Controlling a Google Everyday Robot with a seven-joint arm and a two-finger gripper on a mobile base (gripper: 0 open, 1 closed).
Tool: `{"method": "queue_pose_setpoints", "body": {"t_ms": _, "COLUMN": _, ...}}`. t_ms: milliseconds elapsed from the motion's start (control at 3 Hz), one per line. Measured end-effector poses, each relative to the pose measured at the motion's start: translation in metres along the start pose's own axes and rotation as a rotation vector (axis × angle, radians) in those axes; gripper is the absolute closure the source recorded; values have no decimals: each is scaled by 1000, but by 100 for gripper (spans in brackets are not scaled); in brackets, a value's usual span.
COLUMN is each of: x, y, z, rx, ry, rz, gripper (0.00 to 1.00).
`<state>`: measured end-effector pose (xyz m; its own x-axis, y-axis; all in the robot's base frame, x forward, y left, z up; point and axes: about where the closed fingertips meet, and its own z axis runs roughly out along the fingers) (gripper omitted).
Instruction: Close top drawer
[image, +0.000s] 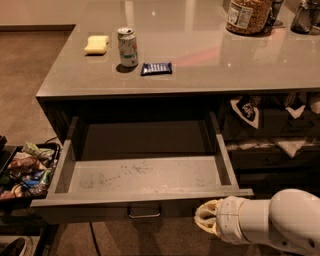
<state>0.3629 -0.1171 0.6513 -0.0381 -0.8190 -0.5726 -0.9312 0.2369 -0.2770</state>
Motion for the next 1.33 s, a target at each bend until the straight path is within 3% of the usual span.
{"method": "queue_pose_setpoints", "body": {"t_ms": 333, "x": 0, "y": 0, "z": 0, "rx": 0, "ry": 0, "rz": 0, "gripper": 100}}
{"method": "queue_pose_setpoints", "body": {"t_ms": 667, "x": 8, "y": 8, "z": 14, "rx": 44, "ry": -4, "rz": 5, "gripper": 100}}
{"method": "queue_pose_setpoints", "body": {"t_ms": 1000, "x": 22, "y": 12, "z": 41, "rx": 129, "ry": -23, "rz": -13, "gripper": 100}}
{"method": "queue_pose_setpoints", "body": {"t_ms": 1333, "x": 27, "y": 1, "z": 61, "rx": 203, "ry": -29, "rz": -42, "gripper": 100}}
